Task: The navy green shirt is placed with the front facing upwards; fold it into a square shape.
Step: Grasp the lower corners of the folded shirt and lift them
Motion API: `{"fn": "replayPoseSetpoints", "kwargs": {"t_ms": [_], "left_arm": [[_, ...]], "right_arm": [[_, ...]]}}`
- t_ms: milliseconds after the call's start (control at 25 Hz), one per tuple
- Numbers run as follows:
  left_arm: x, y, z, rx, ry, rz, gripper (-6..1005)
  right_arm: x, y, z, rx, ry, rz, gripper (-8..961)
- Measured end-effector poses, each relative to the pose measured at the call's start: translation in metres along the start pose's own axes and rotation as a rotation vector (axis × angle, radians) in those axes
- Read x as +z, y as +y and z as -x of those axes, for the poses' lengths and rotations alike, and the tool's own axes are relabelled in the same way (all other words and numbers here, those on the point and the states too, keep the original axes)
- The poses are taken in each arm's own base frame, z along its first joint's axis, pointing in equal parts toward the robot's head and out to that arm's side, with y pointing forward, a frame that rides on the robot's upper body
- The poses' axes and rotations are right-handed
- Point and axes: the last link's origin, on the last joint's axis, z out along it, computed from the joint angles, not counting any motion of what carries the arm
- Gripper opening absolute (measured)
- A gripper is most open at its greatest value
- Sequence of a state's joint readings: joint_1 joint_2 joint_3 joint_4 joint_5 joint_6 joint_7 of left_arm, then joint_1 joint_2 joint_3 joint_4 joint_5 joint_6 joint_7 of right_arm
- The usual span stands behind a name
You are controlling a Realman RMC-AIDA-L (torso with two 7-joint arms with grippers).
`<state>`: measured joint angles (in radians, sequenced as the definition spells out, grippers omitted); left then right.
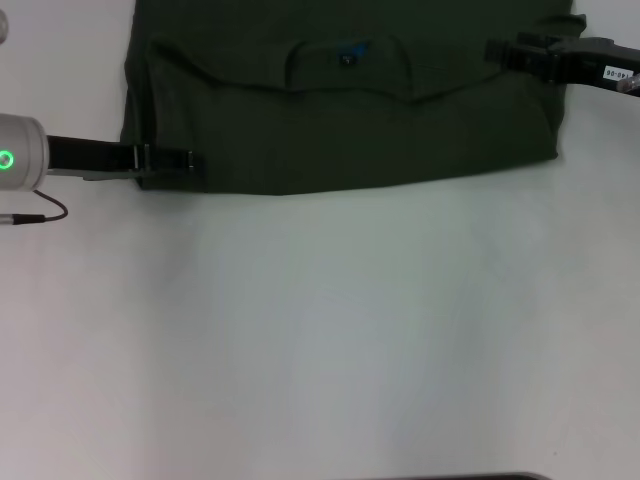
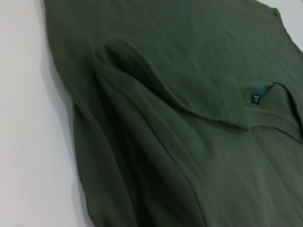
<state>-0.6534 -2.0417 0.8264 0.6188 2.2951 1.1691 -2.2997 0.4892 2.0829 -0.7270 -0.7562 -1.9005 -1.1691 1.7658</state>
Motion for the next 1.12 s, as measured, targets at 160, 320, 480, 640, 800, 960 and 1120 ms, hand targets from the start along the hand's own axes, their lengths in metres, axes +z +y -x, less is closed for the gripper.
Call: {"fn": "replayPoseSetpoints", "kwargs": {"t_ms": [160,320,480,640,800,960,1120], "left_arm": [[0.004,0.003,-0.001,0.005,0.0,-0.002,803],[0.004,0.004,-0.002,0.0,0.0,-0.002,779],[0.004,0.006,-0.003,-0.004,-0.009,0.002,756],[0.002,0.008,-0.002,-0.008,-0.053,-0.003,662],[0.001,0.006,-0.001,-0.015,-0.057,-0.01,497],[-0.002,0.007,0.001,-0.016,-0.077,0.003,378],[-0.009,0.006,0.0,-0.021,-0.104,0.015,258]], "right_arm": [[0.0,0.0,0.0,-0.001,0.0,0.001,627],[0.0,0.0,0.0,0.001,0.001,0.001,627],[0.0,0.0,-0.001,0.002,0.001,0.001,627],[-0.001,0.0,-0.002,0.003,0.002,0.0,627],[-0.001,0.0,-0.001,0.022,0.005,0.001,627],[-0.006,-0.005,0.001,0.065,0.057,-0.009,627],[-0.018,-0.012,0.005,0.116,0.177,-0.041,627]]}}
